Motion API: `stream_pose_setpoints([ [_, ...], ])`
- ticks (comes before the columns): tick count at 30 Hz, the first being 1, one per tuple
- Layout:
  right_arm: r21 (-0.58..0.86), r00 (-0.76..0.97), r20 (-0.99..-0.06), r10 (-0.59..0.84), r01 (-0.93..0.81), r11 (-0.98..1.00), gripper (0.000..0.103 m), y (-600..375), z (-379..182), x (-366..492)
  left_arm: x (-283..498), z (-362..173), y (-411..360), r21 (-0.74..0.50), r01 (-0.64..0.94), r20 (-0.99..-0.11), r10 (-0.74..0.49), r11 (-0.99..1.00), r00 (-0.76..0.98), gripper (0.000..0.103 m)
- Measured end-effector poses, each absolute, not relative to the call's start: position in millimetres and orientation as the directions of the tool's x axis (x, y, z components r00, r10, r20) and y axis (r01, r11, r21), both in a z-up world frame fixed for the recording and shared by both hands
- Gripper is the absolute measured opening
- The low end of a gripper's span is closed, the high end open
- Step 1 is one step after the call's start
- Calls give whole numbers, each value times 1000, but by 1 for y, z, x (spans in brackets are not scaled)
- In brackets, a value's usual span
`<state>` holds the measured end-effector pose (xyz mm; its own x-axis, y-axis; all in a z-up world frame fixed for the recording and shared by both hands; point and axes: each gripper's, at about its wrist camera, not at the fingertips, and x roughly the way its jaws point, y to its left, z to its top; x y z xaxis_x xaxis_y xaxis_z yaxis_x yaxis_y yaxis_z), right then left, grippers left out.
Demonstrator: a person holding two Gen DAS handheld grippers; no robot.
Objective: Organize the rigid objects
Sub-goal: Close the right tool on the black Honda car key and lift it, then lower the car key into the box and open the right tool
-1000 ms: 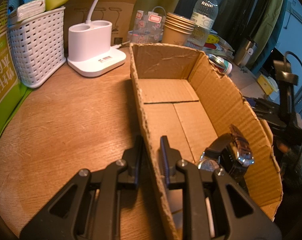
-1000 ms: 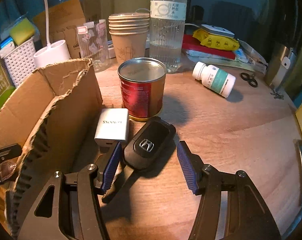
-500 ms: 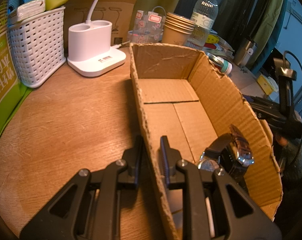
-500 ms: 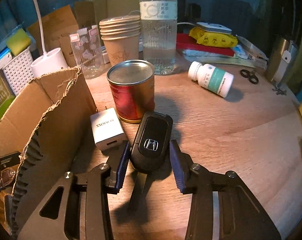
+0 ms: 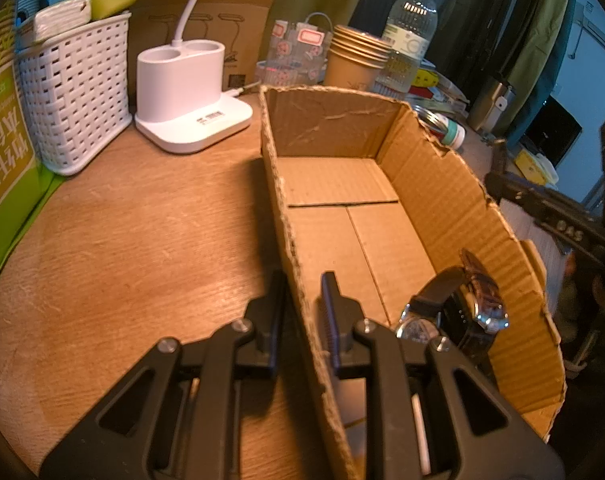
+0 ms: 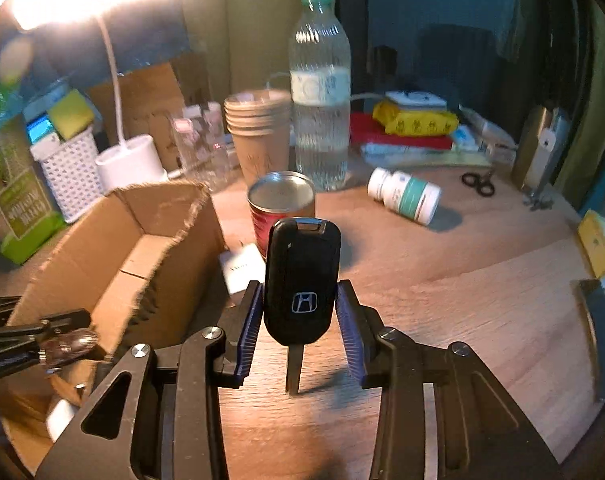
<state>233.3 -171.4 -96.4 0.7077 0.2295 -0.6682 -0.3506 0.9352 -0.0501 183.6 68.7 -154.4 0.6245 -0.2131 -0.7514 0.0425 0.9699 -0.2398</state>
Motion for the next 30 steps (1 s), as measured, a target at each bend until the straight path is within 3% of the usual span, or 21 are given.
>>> stream_pose_setpoints([
  [30, -121, 756, -537, 374, -508, 853, 38, -112, -32, 170, 184, -154, 69, -240, 42, -751, -214, 970, 624, 19],
])
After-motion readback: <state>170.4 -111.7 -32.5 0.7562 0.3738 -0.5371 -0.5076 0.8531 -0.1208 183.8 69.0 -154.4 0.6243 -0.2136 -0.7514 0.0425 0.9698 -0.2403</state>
